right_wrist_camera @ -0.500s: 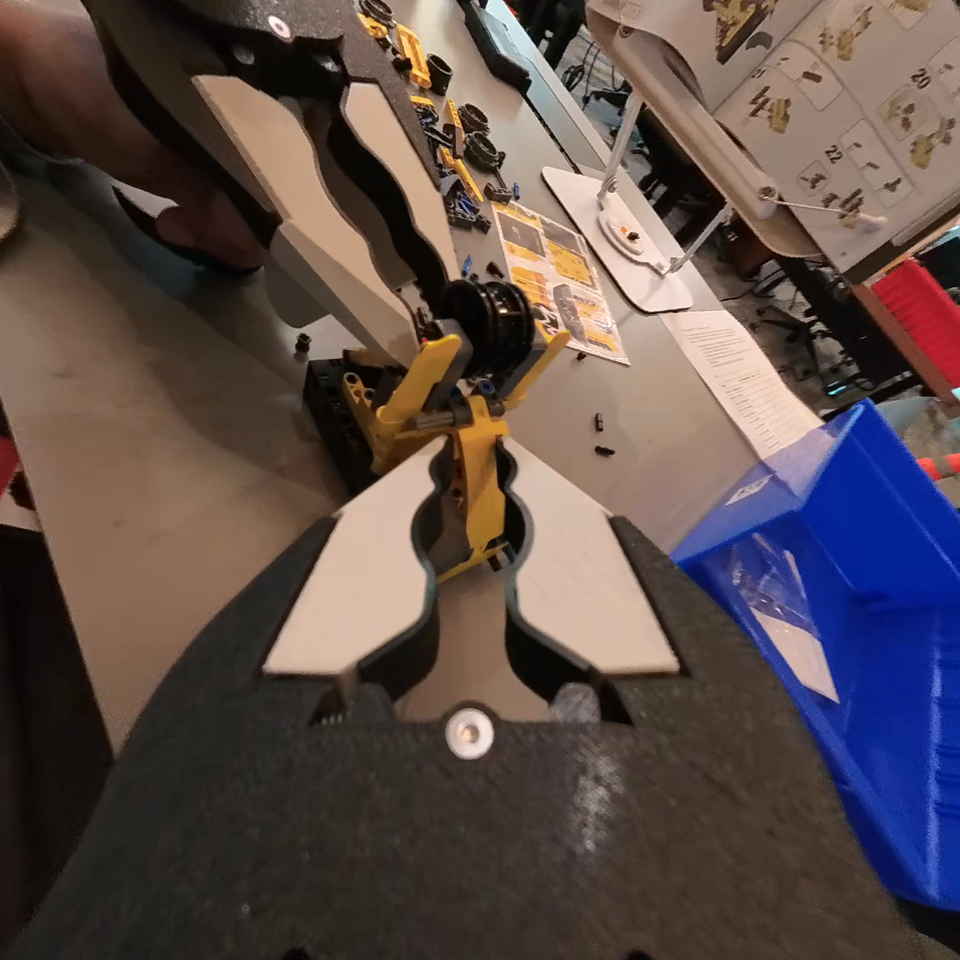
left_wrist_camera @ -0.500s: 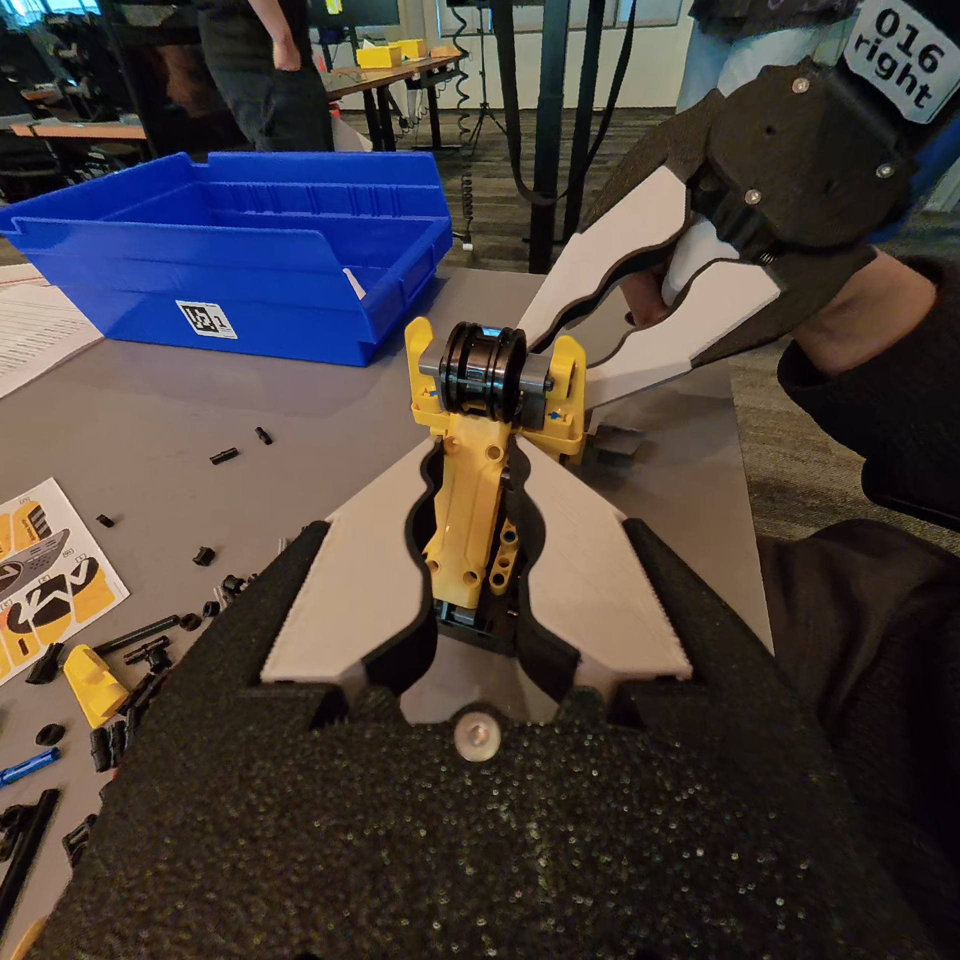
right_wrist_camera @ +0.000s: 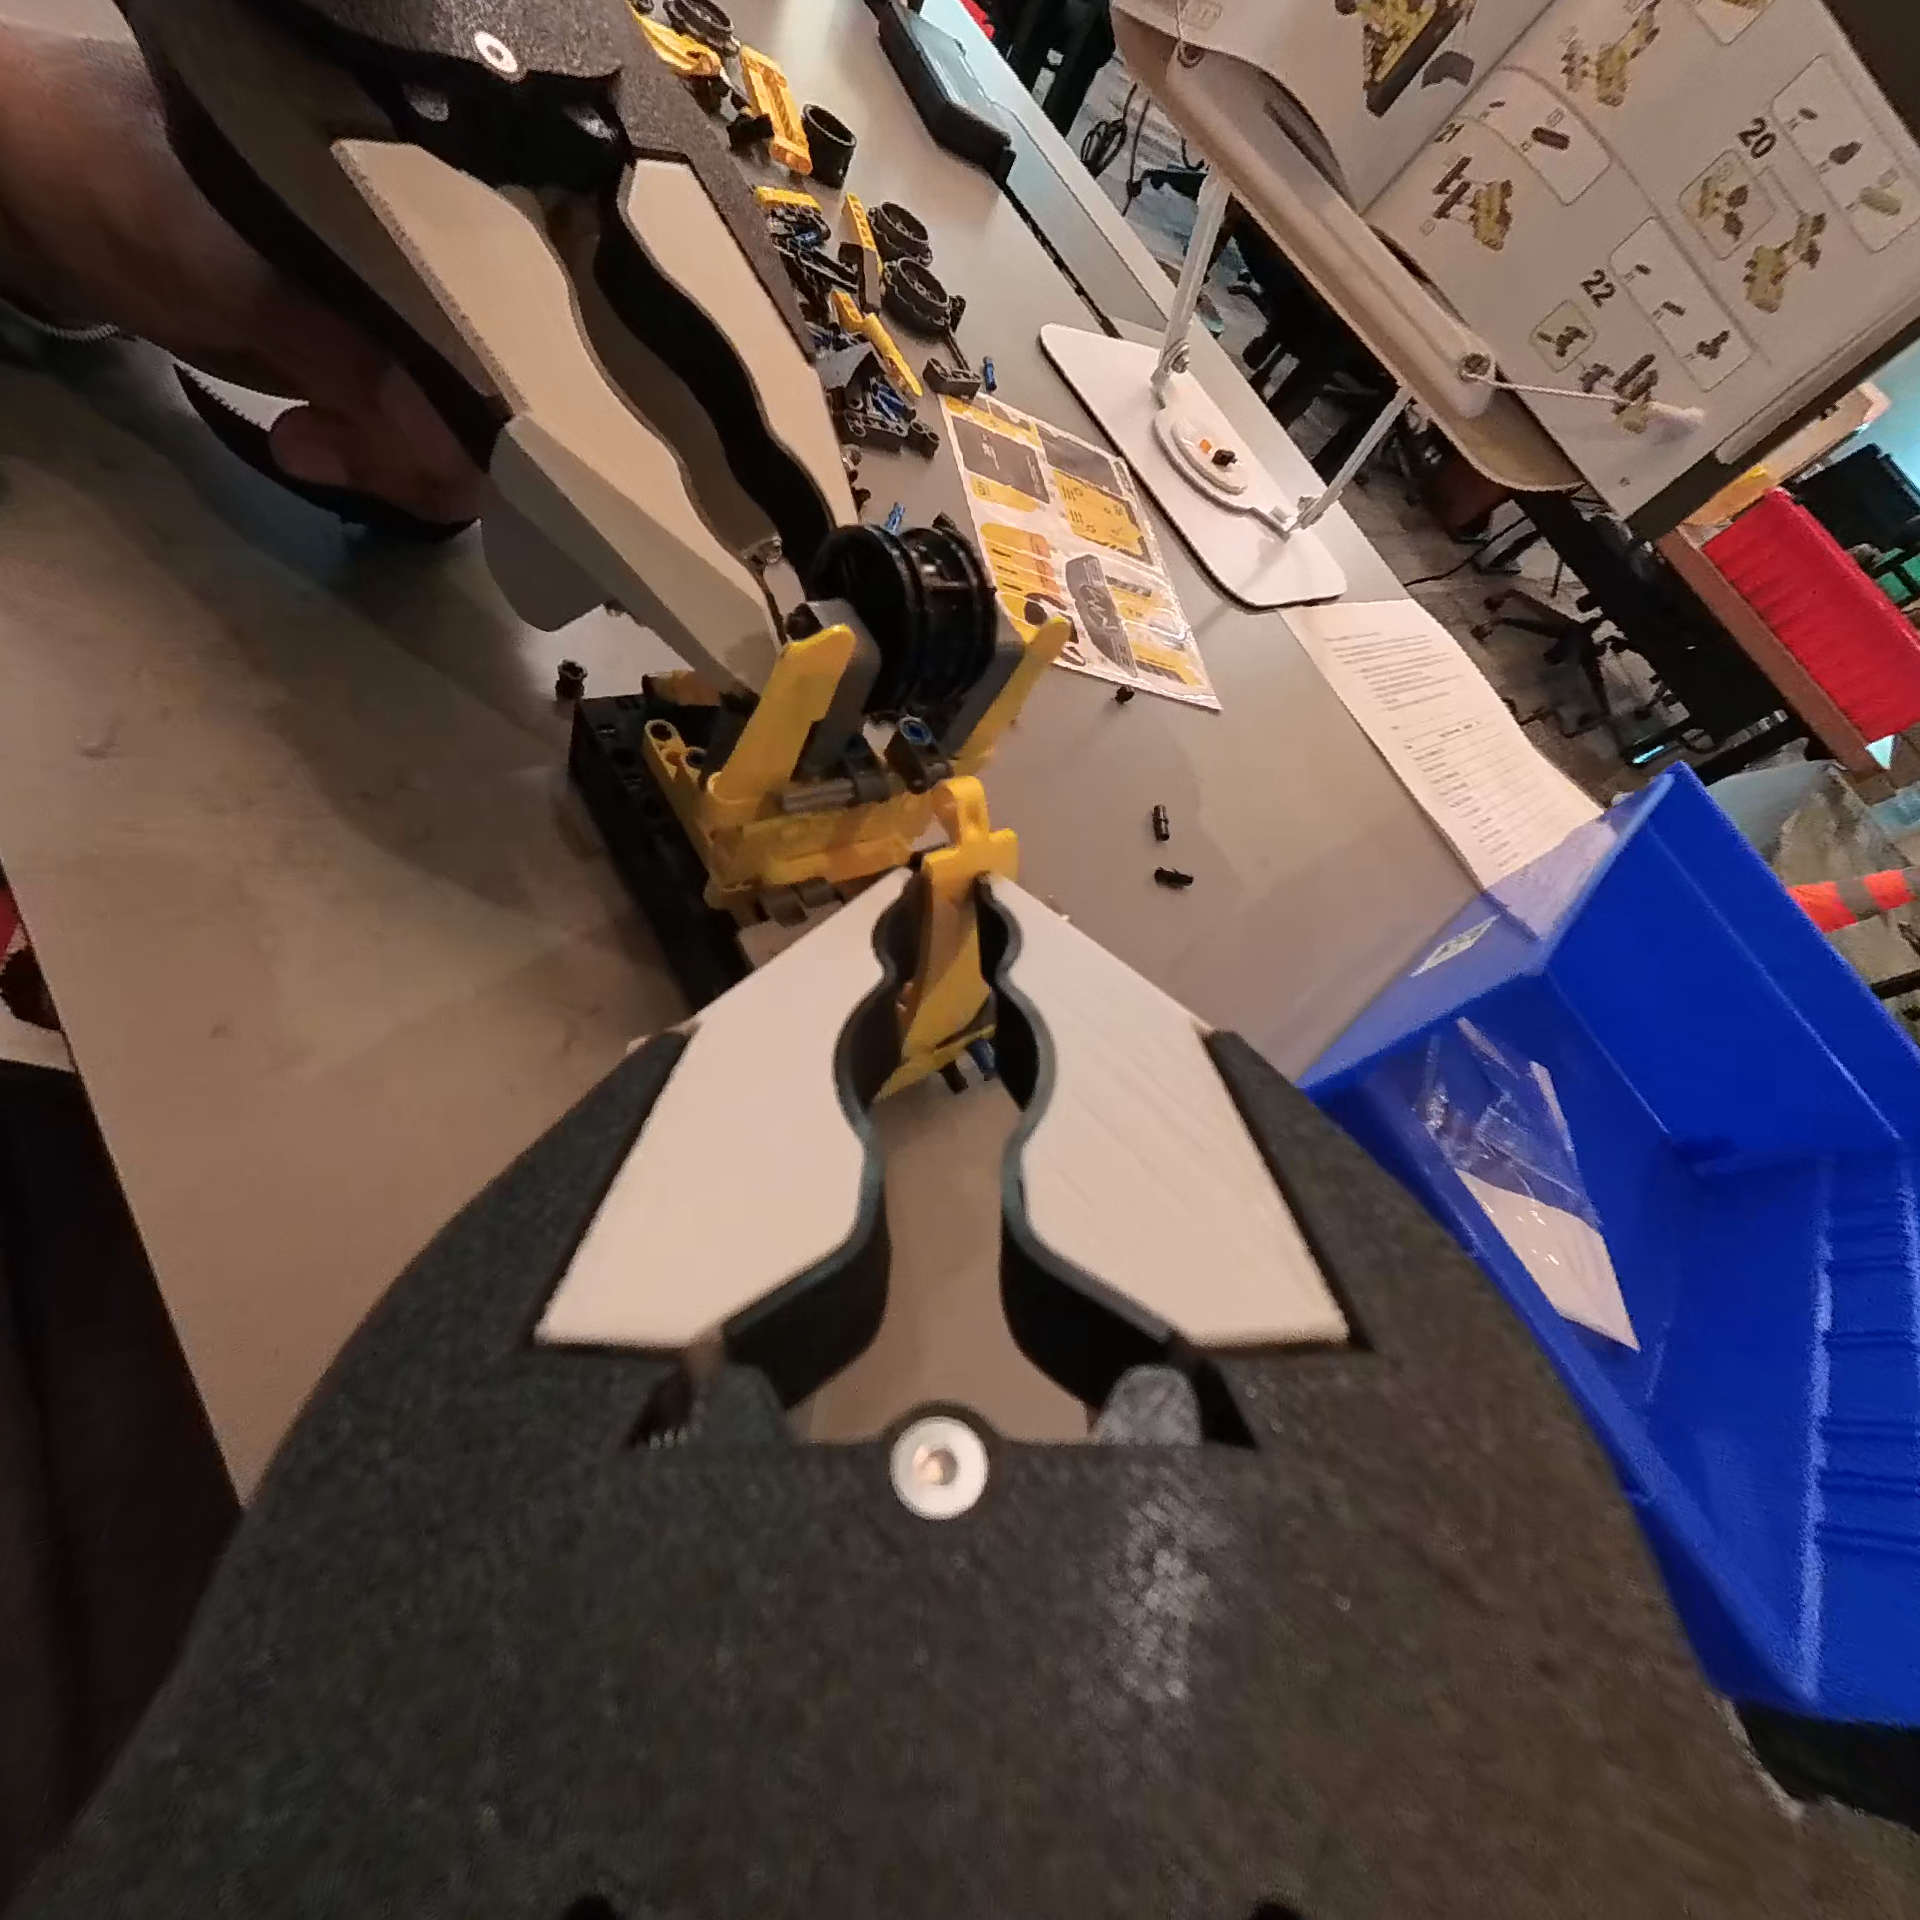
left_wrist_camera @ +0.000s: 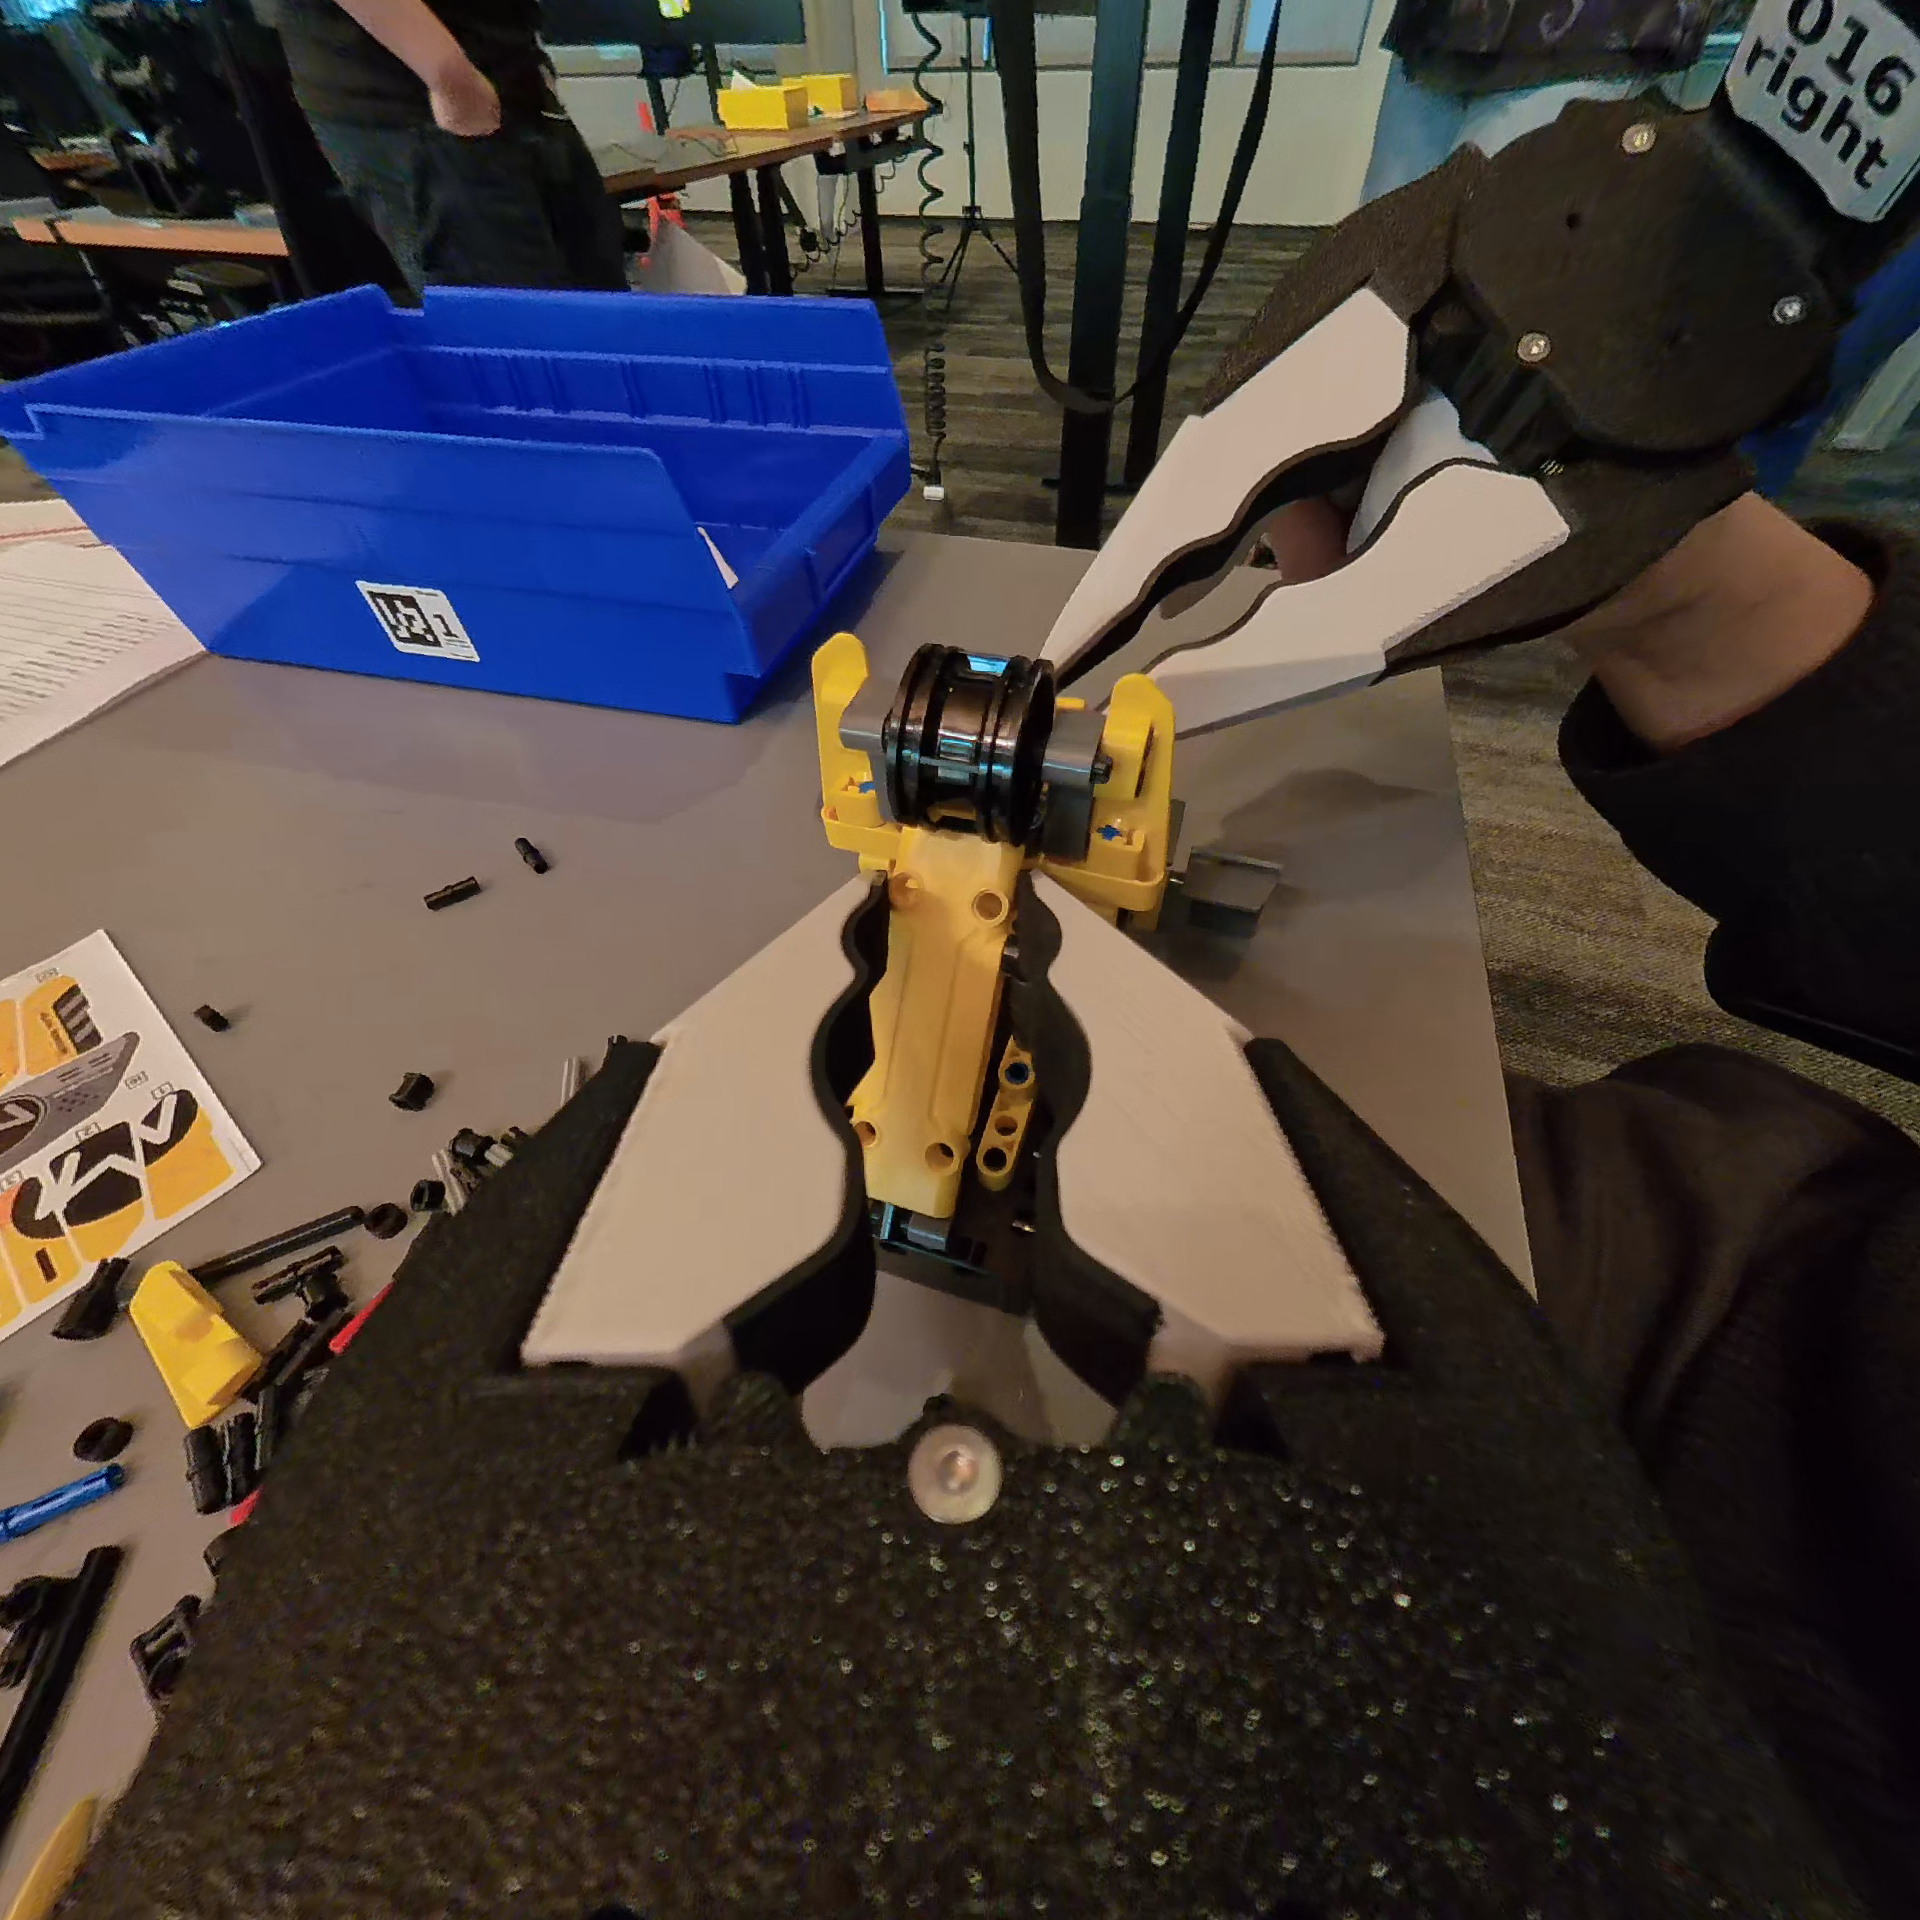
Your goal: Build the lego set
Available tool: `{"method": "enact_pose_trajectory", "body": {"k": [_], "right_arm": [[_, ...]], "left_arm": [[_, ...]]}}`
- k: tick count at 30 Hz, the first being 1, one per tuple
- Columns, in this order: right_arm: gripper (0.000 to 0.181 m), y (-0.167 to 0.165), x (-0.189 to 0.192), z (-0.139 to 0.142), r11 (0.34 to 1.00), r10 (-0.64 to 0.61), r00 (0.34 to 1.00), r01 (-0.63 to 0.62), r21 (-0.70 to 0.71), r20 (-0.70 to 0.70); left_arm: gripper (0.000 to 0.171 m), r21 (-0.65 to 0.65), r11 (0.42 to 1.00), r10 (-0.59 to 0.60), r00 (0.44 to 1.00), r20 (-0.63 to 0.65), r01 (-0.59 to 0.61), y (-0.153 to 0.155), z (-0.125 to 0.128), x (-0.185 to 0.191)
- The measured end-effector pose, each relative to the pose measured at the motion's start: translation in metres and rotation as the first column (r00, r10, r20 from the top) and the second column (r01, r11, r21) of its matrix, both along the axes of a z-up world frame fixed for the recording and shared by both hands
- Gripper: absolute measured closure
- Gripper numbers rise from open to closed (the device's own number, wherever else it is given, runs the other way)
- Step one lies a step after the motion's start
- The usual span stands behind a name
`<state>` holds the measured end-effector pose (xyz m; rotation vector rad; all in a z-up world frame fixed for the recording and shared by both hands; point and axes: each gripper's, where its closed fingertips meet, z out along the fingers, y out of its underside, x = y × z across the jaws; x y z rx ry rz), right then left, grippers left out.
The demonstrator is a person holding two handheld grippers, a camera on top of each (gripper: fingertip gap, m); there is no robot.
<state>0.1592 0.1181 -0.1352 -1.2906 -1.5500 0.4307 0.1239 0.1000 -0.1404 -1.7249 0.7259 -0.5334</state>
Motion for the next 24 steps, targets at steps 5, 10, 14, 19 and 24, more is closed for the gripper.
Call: {"method": "enact_pose_trajectory", "body": {"k": [5,10,14,19,24], "right_arm": [[0.171,-0.0030,-0.0059,-0.0031,1.000,-0.001,1.000,0.000,0.030,0.015],[0.172,-0.0043,-0.0088,-0.0049,1.000,-0.011,1.000,0.011,0.016,0.022],[0.173,-0.0039,-0.0086,-0.0041,1.000,-0.023,0.999,0.022,0.008,0.022],[0.173,-0.0034,-0.0079,-0.0038,0.999,-0.034,0.999,0.034,-0.009,0.024],[0.172,-0.0039,-0.0071,-0.0033,0.998,-0.026,1.000,0.025,-0.052,-0.002]], "left_arm": [[0.148,0.002,1.000,0.001,1.000,-0.002,-0.001,-0.0002,0.0000,0.0000],[0.148,-0.017,1.000,0.003,1.000,0.017,-0.003,-0.0004,0.0001,-0.0009],[0.149,-0.037,0.999,0.008,0.999,0.041,-0.006,-0.0009,0.0004,-0.0030],[0.149,-0.034,0.999,0.017,0.999,0.040,-0.016,-0.0011,0.0005,-0.0042],[0.148,-0.031,0.999,0.015,0.999,0.038,-0.013,-0.0017,0.0006,-0.0037]]}}
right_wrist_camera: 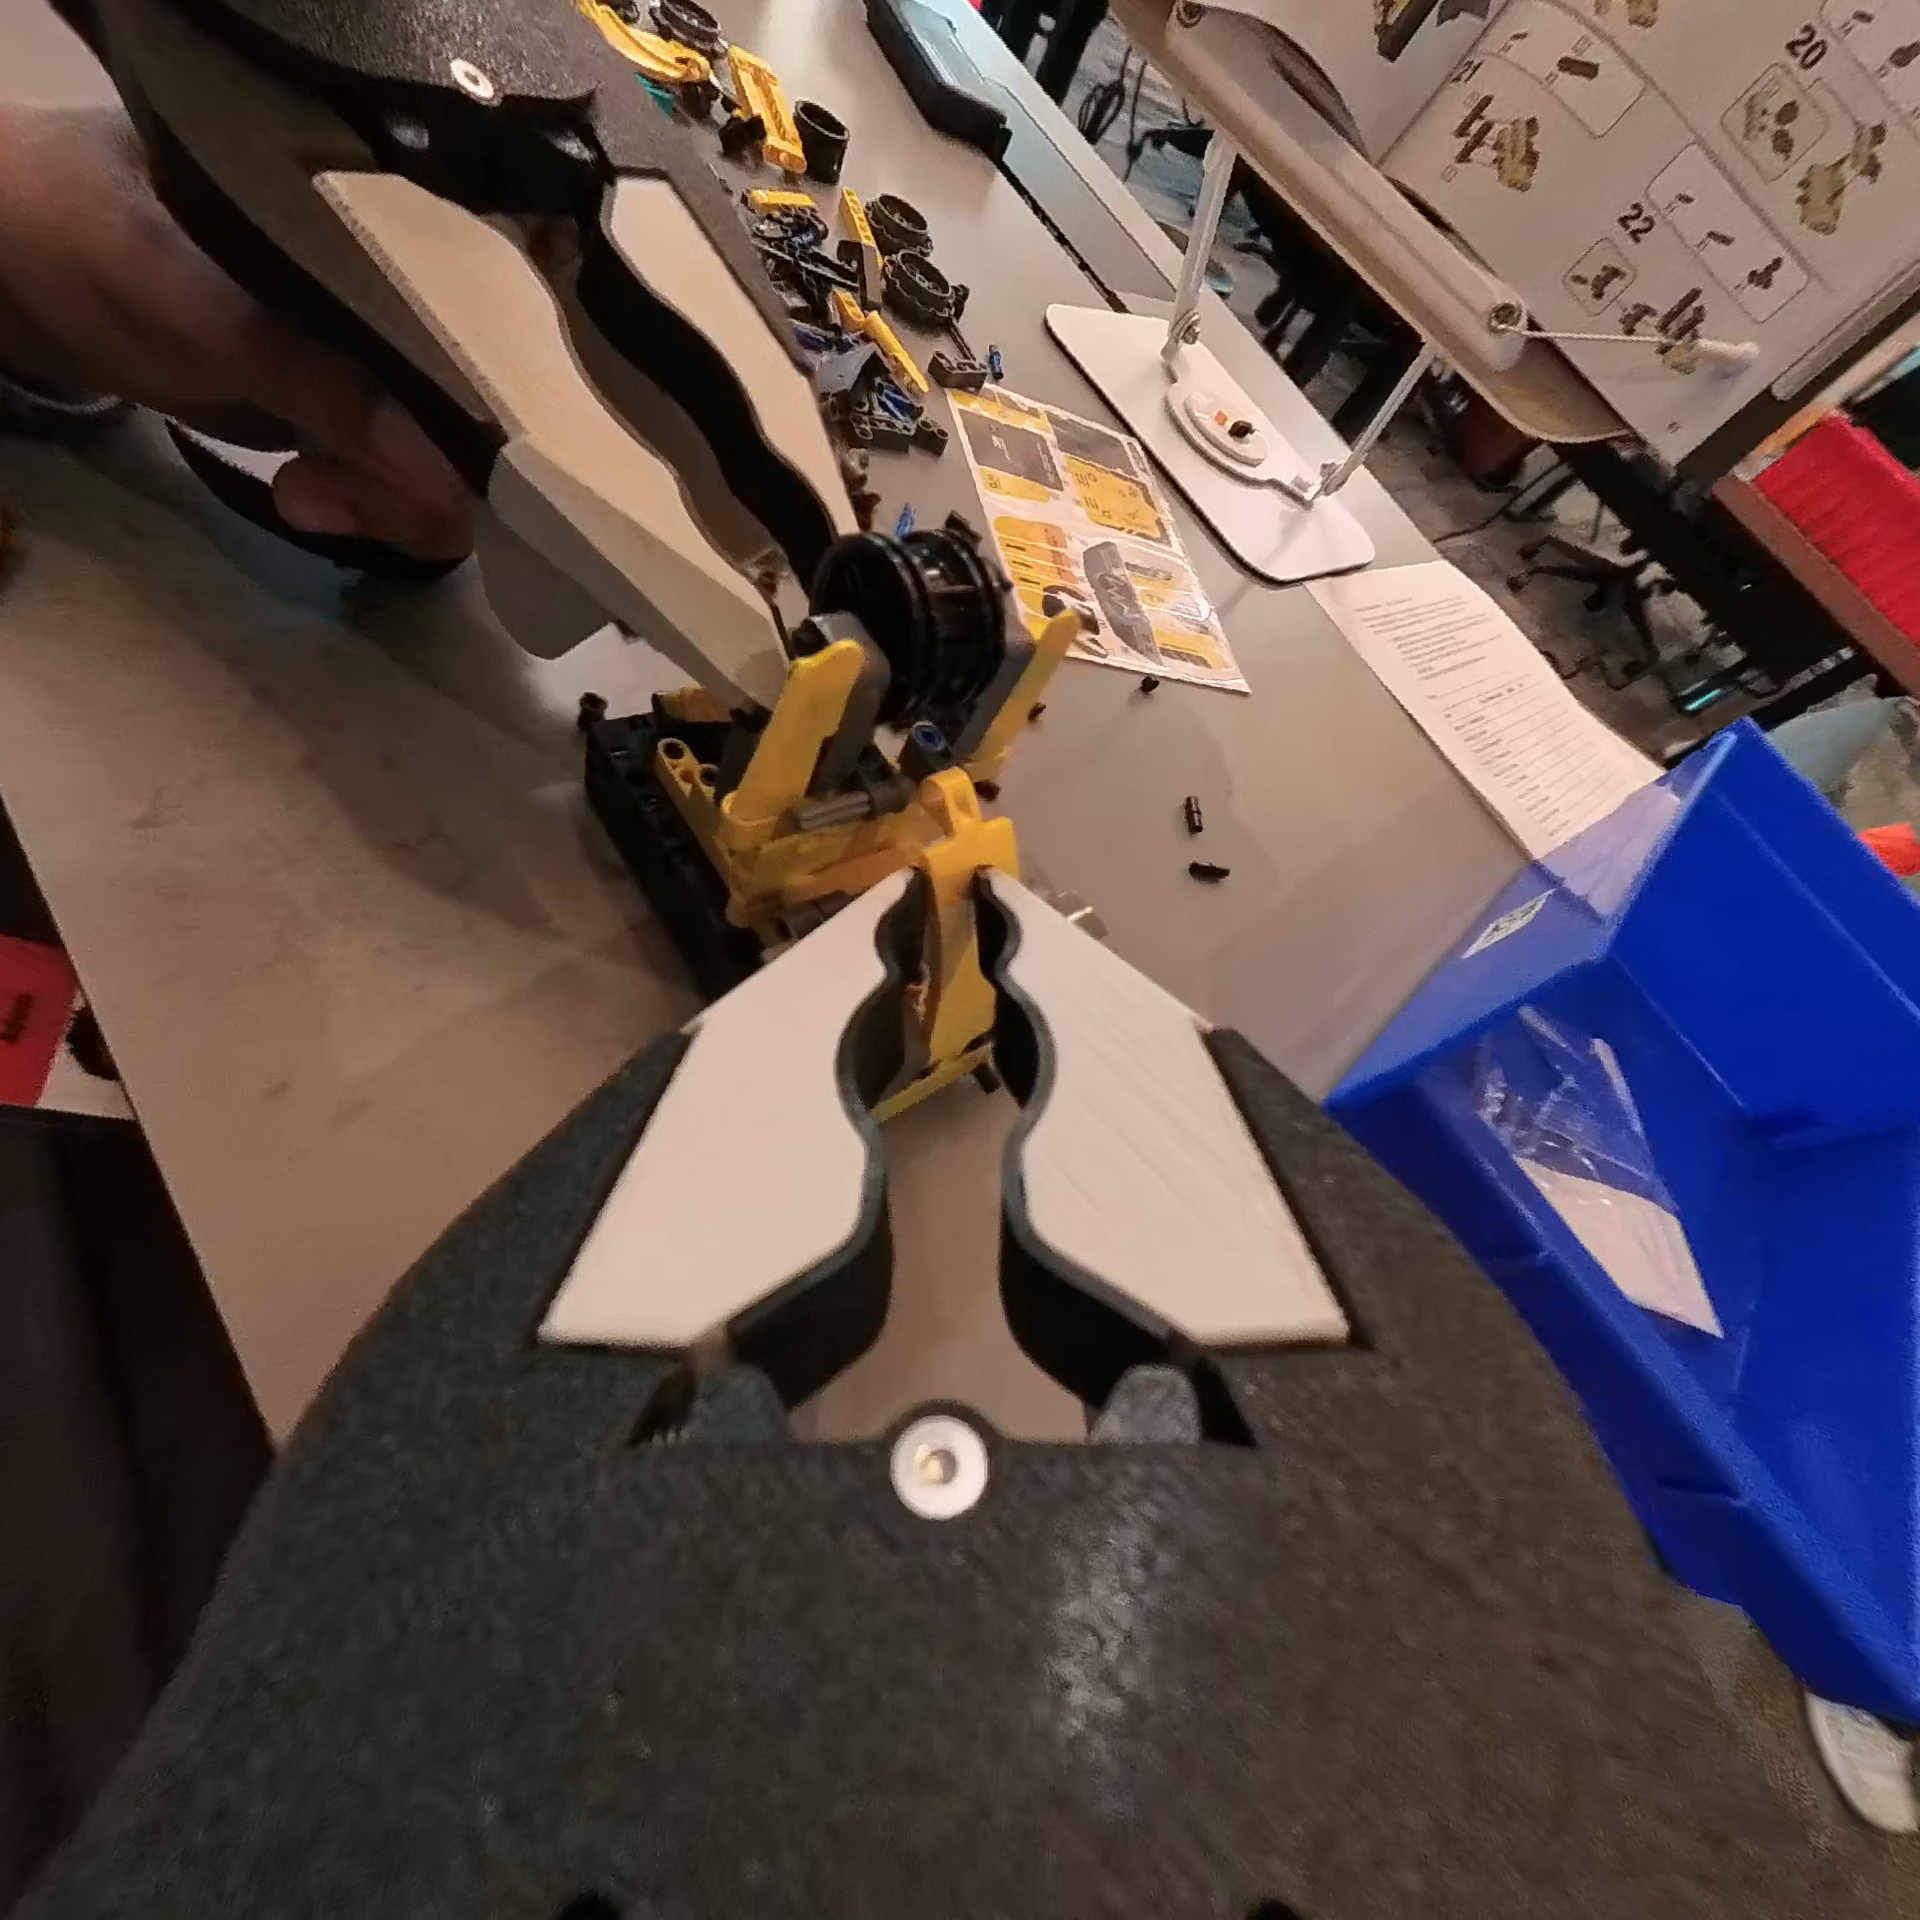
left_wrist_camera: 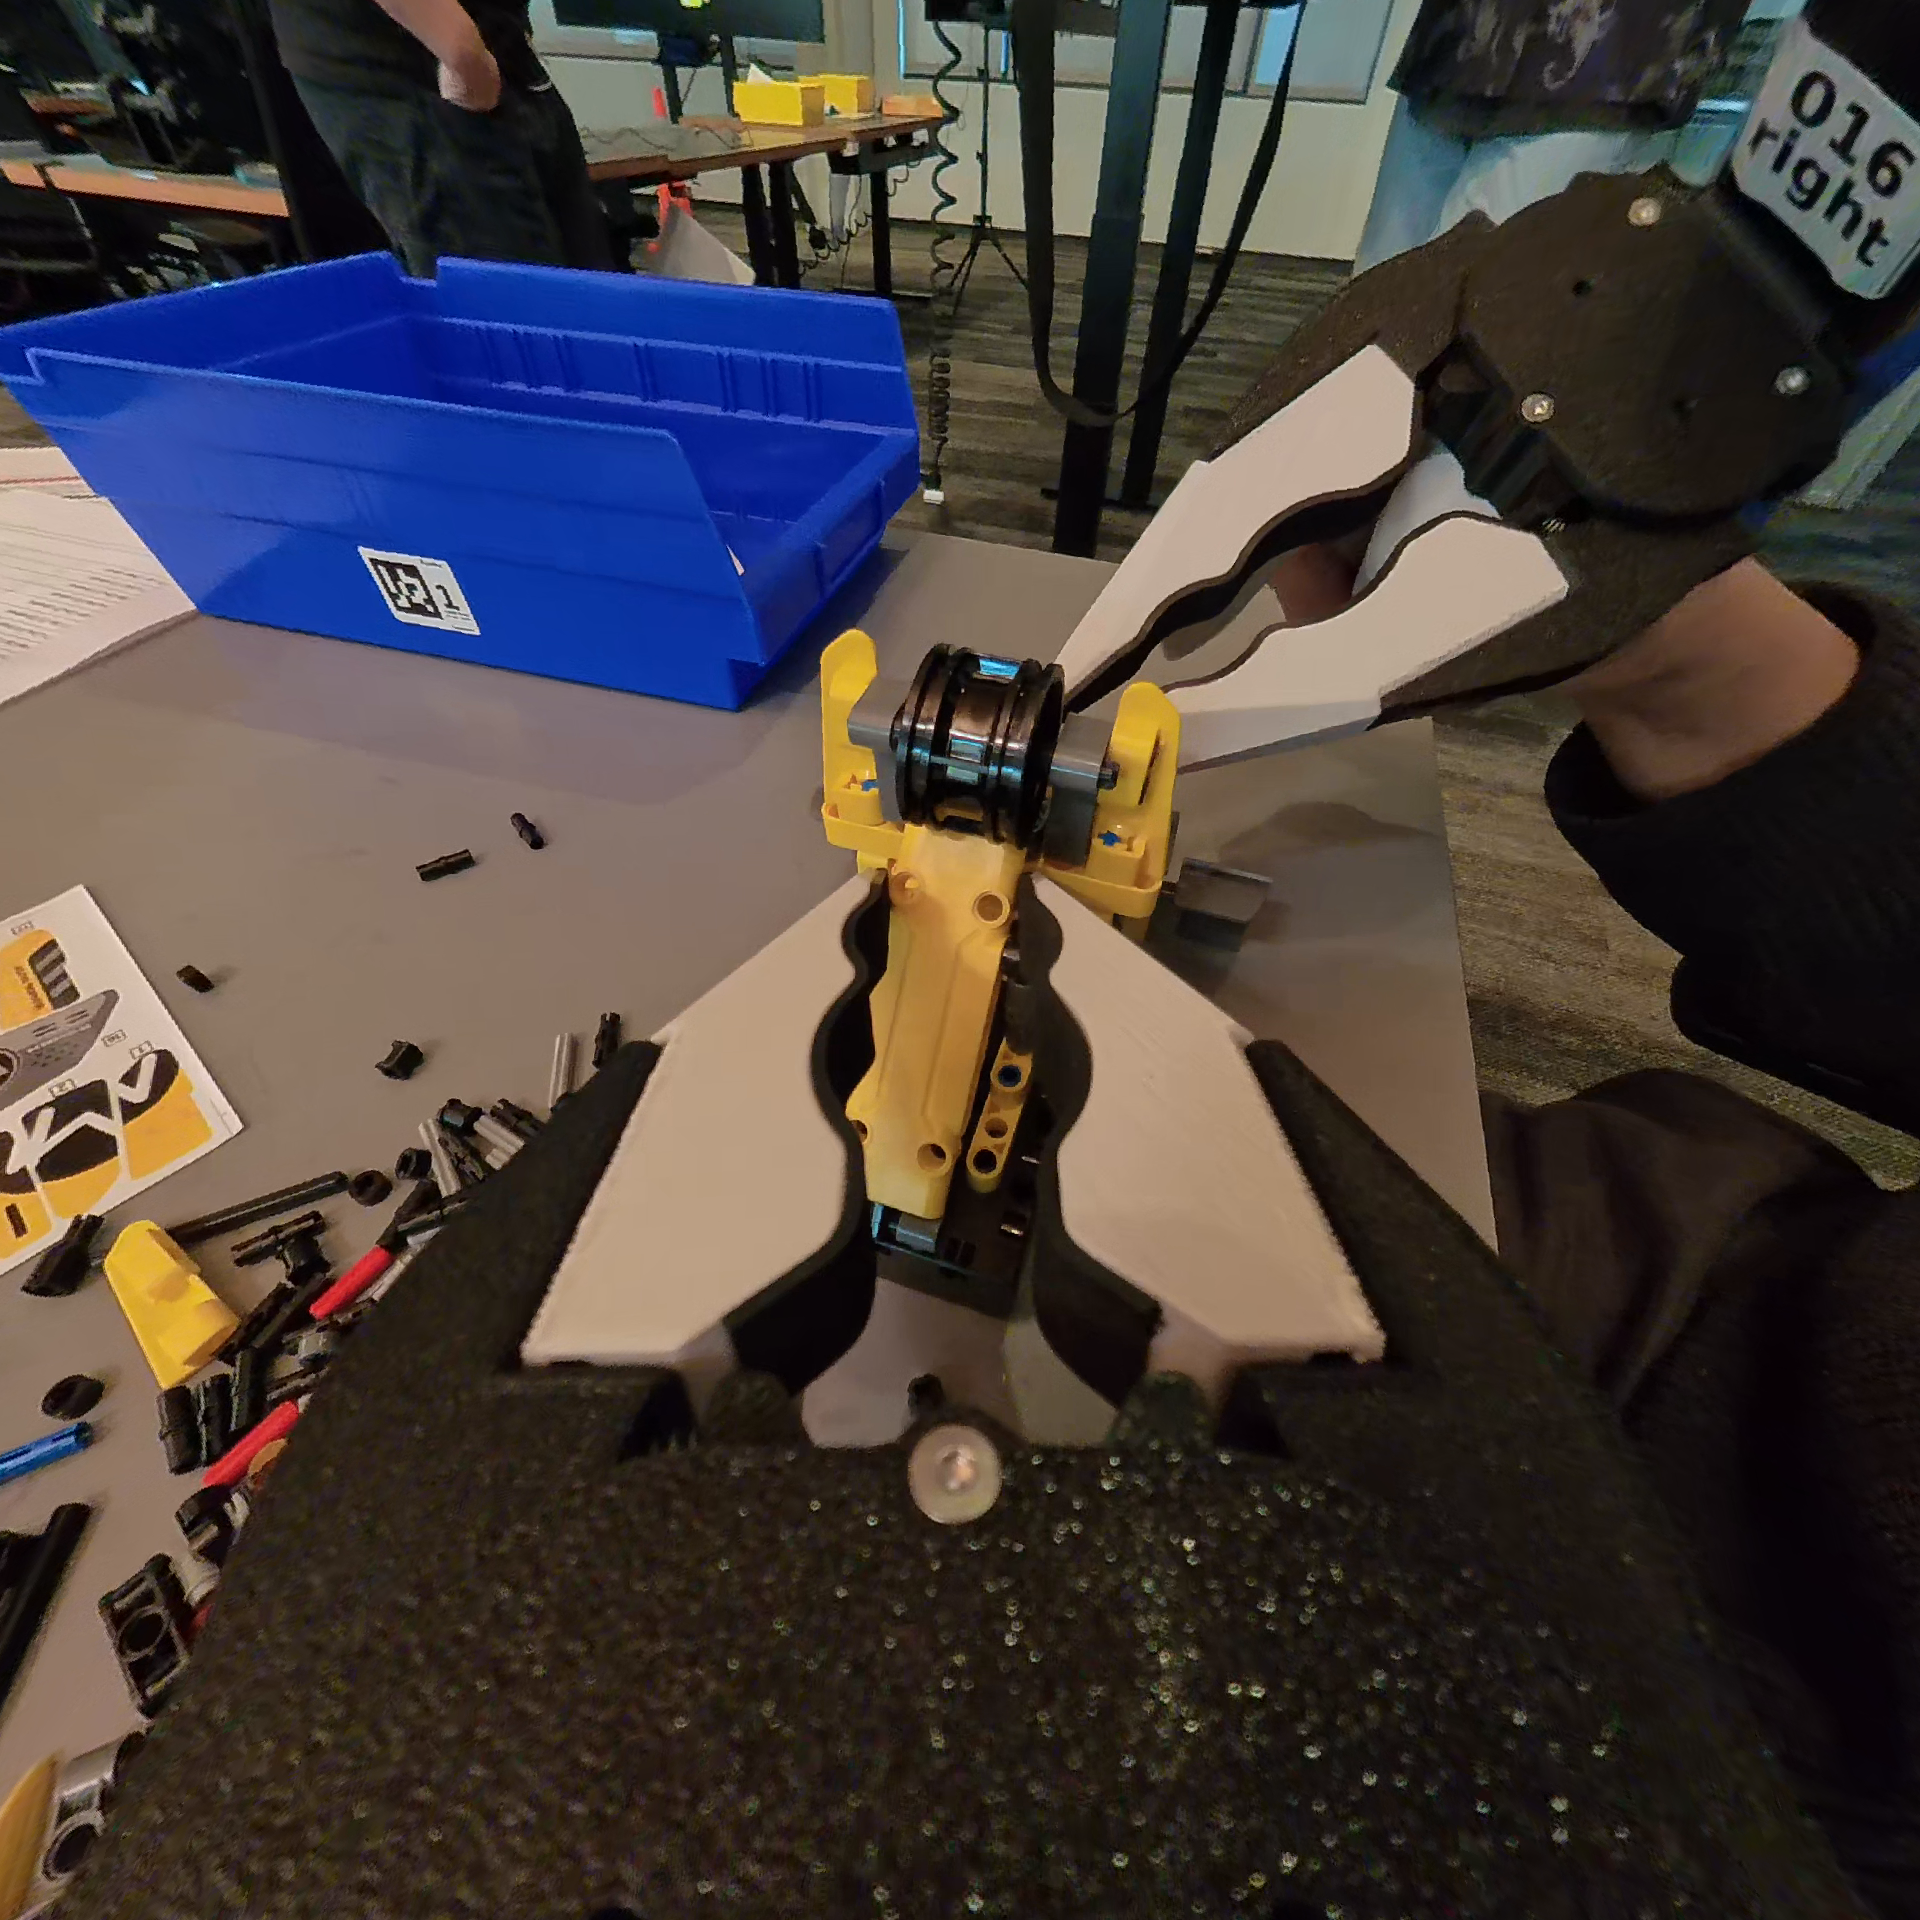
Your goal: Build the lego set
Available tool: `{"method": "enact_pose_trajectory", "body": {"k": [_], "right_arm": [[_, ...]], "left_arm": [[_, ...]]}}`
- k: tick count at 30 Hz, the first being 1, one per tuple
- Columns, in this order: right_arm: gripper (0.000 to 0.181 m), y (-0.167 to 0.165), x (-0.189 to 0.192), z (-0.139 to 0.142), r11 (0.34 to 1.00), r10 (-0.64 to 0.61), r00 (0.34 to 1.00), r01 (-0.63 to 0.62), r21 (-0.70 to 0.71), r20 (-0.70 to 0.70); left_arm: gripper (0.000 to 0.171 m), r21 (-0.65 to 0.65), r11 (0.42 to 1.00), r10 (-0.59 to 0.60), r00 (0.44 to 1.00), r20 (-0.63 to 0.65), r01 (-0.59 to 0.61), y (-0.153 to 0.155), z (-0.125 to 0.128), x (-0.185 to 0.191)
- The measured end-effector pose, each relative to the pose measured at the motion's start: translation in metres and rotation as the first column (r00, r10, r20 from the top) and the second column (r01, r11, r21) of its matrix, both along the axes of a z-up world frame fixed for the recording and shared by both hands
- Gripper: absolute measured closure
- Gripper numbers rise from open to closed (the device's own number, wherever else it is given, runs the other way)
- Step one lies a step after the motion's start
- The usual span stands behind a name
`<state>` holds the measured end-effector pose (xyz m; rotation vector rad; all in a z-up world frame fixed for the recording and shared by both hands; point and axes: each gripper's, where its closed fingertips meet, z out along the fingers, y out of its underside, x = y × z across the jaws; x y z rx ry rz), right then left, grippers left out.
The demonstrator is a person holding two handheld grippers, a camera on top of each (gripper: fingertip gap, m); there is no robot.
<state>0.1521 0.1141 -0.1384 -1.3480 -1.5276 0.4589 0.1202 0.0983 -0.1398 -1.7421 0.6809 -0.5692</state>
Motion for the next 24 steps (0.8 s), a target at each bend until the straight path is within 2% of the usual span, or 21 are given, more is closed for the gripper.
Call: {"method": "enact_pose_trajectory", "body": {"k": [8,12,18,22,24], "right_arm": [[0.171,0.009,0.020,0.004,0.998,-0.047,0.998,0.048,-0.037,0.031],[0.171,0.008,0.014,0.003,0.999,-0.039,0.999,0.039,-0.036,0.009],[0.169,0.009,0.009,-0.008,0.999,-0.053,0.997,0.053,0.007,0.057],[0.169,0.006,0.007,-0.007,0.999,-0.032,0.999,0.033,-0.035,0.032],[0.162,0.002,0.007,-0.004,0.998,-0.010,1.000,0.011,-0.060,0.018]], "left_arm": [[0.148,0.009,1.000,0.007,1.000,-0.010,-0.007,0.000,0.000,0.000],[0.148,0.009,1.000,0.008,1.000,-0.010,-0.008,0.000,0.000,0.000],[0.148,0.010,1.000,0.014,1.000,-0.013,-0.014,0.001,0.000,0.000],[0.148,0.009,1.000,0.011,1.000,-0.012,-0.011,0.001,0.000,0.000],[0.148,0.007,1.000,-0.017,1.000,-0.010,0.017,-0.002,0.000,0.002]]}}
